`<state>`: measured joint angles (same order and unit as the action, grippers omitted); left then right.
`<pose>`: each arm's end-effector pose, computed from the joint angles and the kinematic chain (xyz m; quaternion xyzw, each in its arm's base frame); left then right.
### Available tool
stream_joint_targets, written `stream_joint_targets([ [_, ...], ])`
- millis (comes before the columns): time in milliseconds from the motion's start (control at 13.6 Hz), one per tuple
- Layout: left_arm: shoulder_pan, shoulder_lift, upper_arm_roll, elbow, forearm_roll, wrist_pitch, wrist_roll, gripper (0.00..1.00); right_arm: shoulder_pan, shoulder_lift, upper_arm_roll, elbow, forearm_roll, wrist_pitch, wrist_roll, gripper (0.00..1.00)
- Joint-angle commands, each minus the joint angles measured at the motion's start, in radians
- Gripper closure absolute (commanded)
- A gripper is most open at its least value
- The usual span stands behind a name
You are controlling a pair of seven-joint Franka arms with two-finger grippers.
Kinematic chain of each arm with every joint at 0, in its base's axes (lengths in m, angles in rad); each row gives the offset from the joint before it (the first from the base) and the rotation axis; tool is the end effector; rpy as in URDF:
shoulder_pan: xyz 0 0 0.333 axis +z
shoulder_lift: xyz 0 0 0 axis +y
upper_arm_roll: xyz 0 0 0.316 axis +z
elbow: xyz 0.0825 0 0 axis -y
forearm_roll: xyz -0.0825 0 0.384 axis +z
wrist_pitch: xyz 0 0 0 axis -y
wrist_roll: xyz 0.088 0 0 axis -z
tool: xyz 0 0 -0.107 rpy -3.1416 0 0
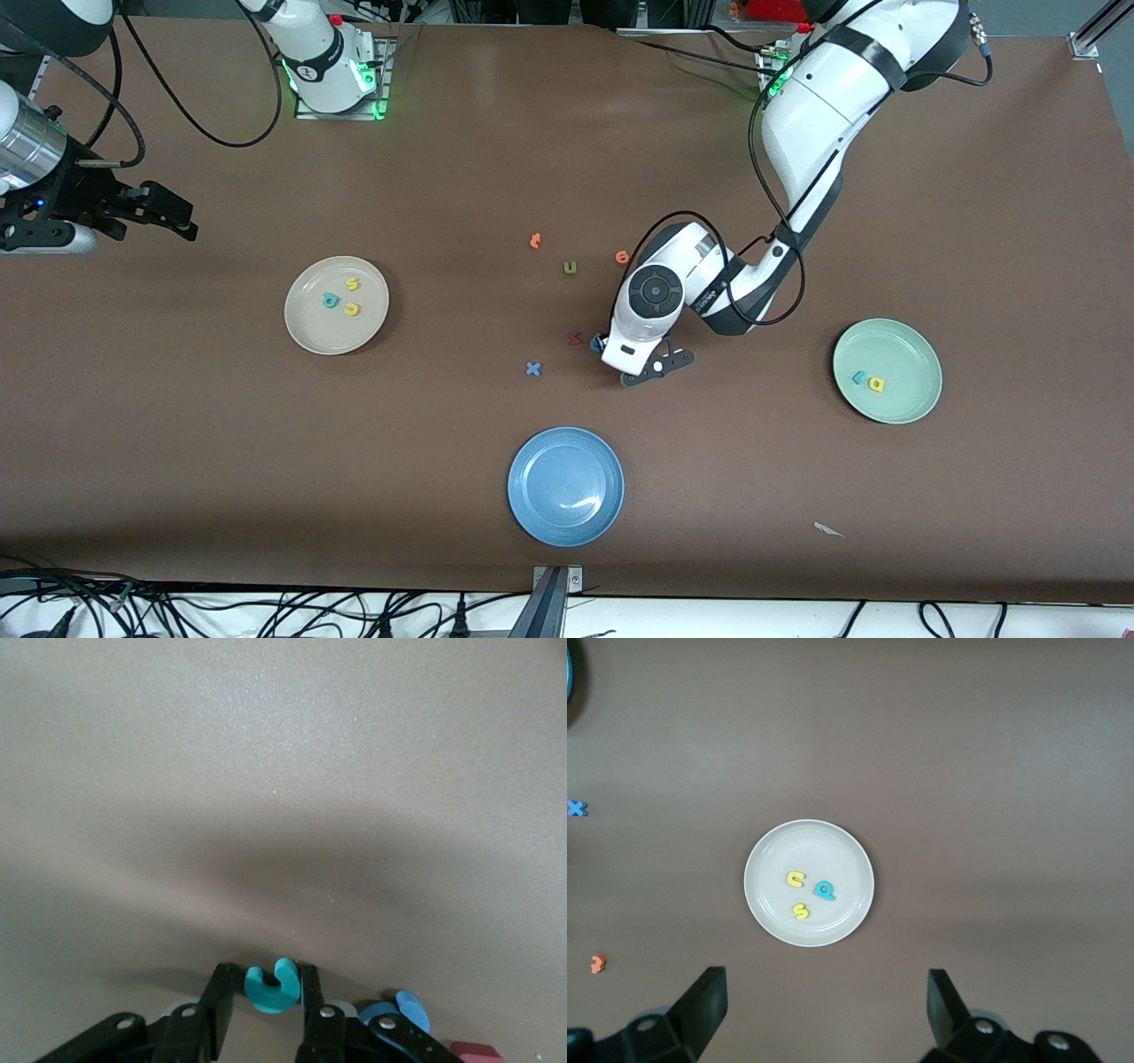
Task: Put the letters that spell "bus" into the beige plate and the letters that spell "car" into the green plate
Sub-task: 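Grasp the cyan C with the left gripper and lift it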
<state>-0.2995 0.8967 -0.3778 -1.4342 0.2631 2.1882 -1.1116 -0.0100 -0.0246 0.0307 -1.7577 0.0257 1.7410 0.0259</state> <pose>0.5906 -0.4006 0.1732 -0.9792 -0.1944 0.0587 0.0010 0.5557 0.0140 0.5640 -0.9999 0.0047 -0.0037 0.0124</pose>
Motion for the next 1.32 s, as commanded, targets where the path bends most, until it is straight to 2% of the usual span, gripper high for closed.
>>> stream_joint_targets([
  [0,-0.015,0.019,0.027,0.018,-0.007,-0.018,0.001,0.66,-0.018,-0.008,0.012,0.003,0.010,-0.001,-0.012,0.00],
  [367,-0.017,0.024,0.039,0.020,-0.005,-0.015,0.018,0.73,-0.018,0.017,0.014,0.055,0.005,-0.024,-0.008,0.00],
  [661,-0.001,-0.007,0.040,0.021,0.004,-0.037,0.064,0.76,-0.018,0.009,0.014,0.054,0.006,-0.046,-0.003,0.00],
  [808,0.028,-0.036,0.040,0.032,0.001,-0.132,0.160,0.76,-0.018,0.009,0.015,0.055,0.006,-0.066,0.011,0.00],
  [1028,0.121,-0.082,0.039,0.072,0.002,-0.303,0.414,0.77,-0.015,0.008,0.020,0.060,-0.001,-0.087,0.020,0.00],
  [1249,0.244,-0.137,0.039,0.063,0.002,-0.363,0.675,0.77,-0.015,0.008,0.018,0.061,-0.010,-0.089,0.022,0.00],
])
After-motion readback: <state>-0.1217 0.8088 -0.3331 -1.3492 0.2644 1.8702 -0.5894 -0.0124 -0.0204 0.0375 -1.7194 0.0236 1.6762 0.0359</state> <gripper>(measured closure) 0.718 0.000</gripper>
